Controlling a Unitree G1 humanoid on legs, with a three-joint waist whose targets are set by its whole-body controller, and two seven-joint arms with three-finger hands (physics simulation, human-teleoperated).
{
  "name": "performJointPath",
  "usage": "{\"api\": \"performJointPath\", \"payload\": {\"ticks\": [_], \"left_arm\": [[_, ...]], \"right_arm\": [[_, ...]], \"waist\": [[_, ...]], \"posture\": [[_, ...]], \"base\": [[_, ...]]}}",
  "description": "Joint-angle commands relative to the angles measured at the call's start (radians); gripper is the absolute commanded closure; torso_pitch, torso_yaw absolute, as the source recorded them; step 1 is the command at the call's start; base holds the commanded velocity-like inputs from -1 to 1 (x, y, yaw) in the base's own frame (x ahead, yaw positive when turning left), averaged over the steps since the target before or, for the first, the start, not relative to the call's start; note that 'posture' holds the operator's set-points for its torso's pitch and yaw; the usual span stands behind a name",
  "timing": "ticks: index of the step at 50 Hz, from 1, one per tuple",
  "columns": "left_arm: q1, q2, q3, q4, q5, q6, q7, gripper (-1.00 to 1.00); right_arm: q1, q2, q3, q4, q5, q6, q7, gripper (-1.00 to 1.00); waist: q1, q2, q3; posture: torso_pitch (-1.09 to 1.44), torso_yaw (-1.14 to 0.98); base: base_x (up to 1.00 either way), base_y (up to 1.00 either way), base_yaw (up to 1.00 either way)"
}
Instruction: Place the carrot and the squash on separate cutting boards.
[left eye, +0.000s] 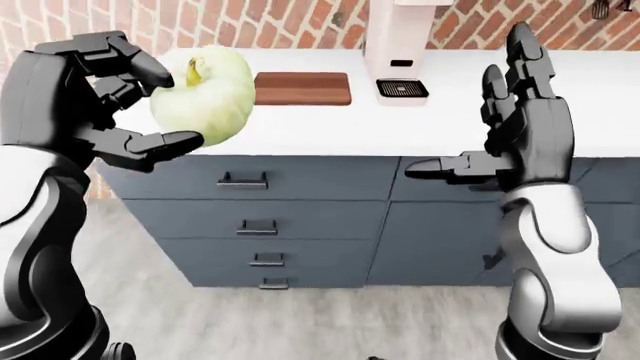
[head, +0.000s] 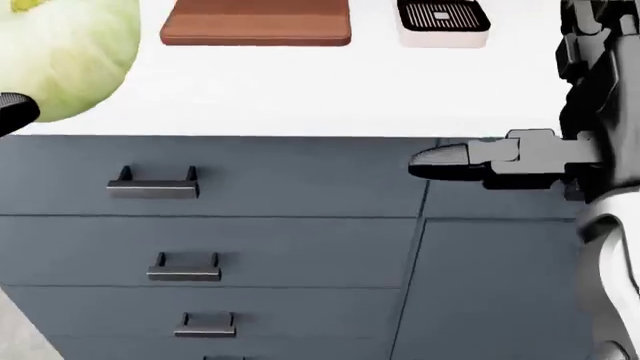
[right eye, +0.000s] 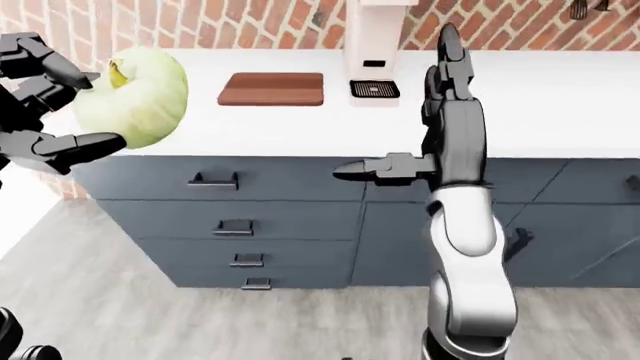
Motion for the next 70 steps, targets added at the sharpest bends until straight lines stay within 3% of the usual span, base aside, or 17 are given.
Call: {"api": "performJointPath", "payload": {"ticks": [1,6,8,9,14,21,22,24,38,41,44,50,55,61,64,65,70], "left_arm": [[-0.041,0.011,0.0,-0.045,-0.021,-0.058,-0.004,0.51],[-0.039,0.01,-0.001,-0.044,-0.019,-0.062,-0.005,0.51],[-0.038,0.01,0.0,-0.041,-0.019,-0.065,-0.006,0.51],[-0.037,0.01,0.0,-0.042,-0.019,-0.065,-0.006,0.51],[-0.033,0.009,0.001,-0.043,-0.018,-0.067,-0.007,0.51],[-0.036,0.004,-0.006,-0.043,-0.013,-0.066,-0.007,0.51],[-0.038,0.004,-0.008,-0.043,-0.012,-0.064,-0.007,0.51],[-0.038,0.004,-0.009,-0.045,-0.011,-0.062,-0.008,0.51],[-0.043,0.0,-0.01,-0.048,-0.003,-0.056,-0.013,0.51],[-0.053,0.007,-0.008,-0.044,-0.005,-0.052,-0.013,0.51],[-0.055,0.008,-0.011,-0.04,-0.003,-0.055,-0.012,0.51],[-0.06,0.011,-0.011,-0.039,-0.003,-0.054,-0.012,0.51],[-0.057,0.009,-0.014,-0.032,0.003,-0.067,-0.013,0.51],[-0.055,0.007,-0.013,-0.035,0.004,-0.065,-0.015,0.51],[-0.052,0.005,-0.014,-0.035,0.006,-0.067,-0.014,0.51],[-0.052,0.003,-0.015,-0.034,0.007,-0.069,-0.015,0.51],[-0.049,-0.002,-0.02,-0.031,0.013,-0.075,-0.018,0.51]], "right_arm": [[-0.019,-0.012,-0.018,-0.029,-0.012,-0.051,-0.014,-1.0],[-0.011,-0.012,-0.006,-0.023,-0.026,-0.067,-0.017,-1.0],[-0.008,-0.013,0.015,-0.007,-0.061,-0.087,-0.011,-1.0],[-0.008,-0.01,0.018,-0.009,-0.071,-0.086,-0.005,-1.0],[-0.004,0.0,0.014,-0.006,-0.095,-0.089,0.009,-1.0],[0.0,0.009,0.006,-0.012,-0.095,-0.094,0.015,-1.0],[0.001,0.008,0.002,-0.012,-0.093,-0.096,0.016,-1.0],[0.001,0.007,-0.001,-0.016,-0.09,-0.094,0.016,-1.0],[0.01,0.0,-0.021,-0.03,-0.057,-0.098,0.0,-1.0],[0.025,-0.001,-0.034,-0.049,-0.04,-0.097,-0.004,-1.0],[0.039,-0.004,-0.04,-0.04,-0.031,-0.118,-0.01,-1.0],[0.06,-0.007,-0.037,-0.041,-0.034,-0.135,-0.013,-1.0],[0.065,-0.003,-0.037,-0.033,-0.034,-0.147,-0.012,-1.0],[0.071,0.0,-0.041,-0.038,-0.025,-0.15,-0.014,-1.0],[0.073,0.001,-0.045,-0.036,-0.018,-0.158,-0.016,-1.0],[0.075,0.001,-0.047,-0.034,-0.015,-0.163,-0.018,-1.0],[0.075,-0.003,-0.05,-0.035,-0.008,-0.156,-0.026,-1.0]], "waist": [[-0.006,0.012,-0.022],[0.011,-0.024,-0.028],[0.017,-0.075,-0.045],[0.019,-0.042,-0.032],[0.008,-0.031,-0.016],[-0.018,0.063,-0.01],[-0.016,0.042,-0.015],[-0.021,0.068,-0.014],[-0.006,0.0,-0.019],[-0.002,-0.04,-0.017],[-0.001,-0.019,-0.028],[-0.001,-0.052,-0.002],[0.007,-0.063,-0.026],[-0.002,-0.011,-0.034],[-0.034,0.084,-0.034],[-0.026,0.048,-0.016],[-0.013,-0.016,-0.013]], "posture": [[0.0,0.0],[0.0,0.0],[0.0,0.0],[0.0,0.0],[0.0,0.0],[0.0,0.0],[0.0,0.0],[0.0,0.0],[0.0,0.0],[0.0,0.0],[0.0,0.0],[0.0,0.0],[0.0,0.0],[0.0,0.0],[0.0,0.0],[0.0,0.0],[0.0,0.0]], "base": [[0.0,0.0,-1.0],[0.0,0.0,-0.78],[0.0,0.0,0.0],[0.0,0.0,0.0],[0.0,0.0,0.0],[0.15,0.06,0.0],[0.23,0.09,0.0],[0.22,0.09,0.0],[0.18,0.07,0.0],[0.0,0.0,0.0],[0.0,0.0,0.0],[0.0,0.0,0.0],[0.0,0.34,0.0],[0.0,0.42,0.0],[0.0,0.0,0.0],[0.0,0.0,0.0],[0.0,0.0,0.0]]}}
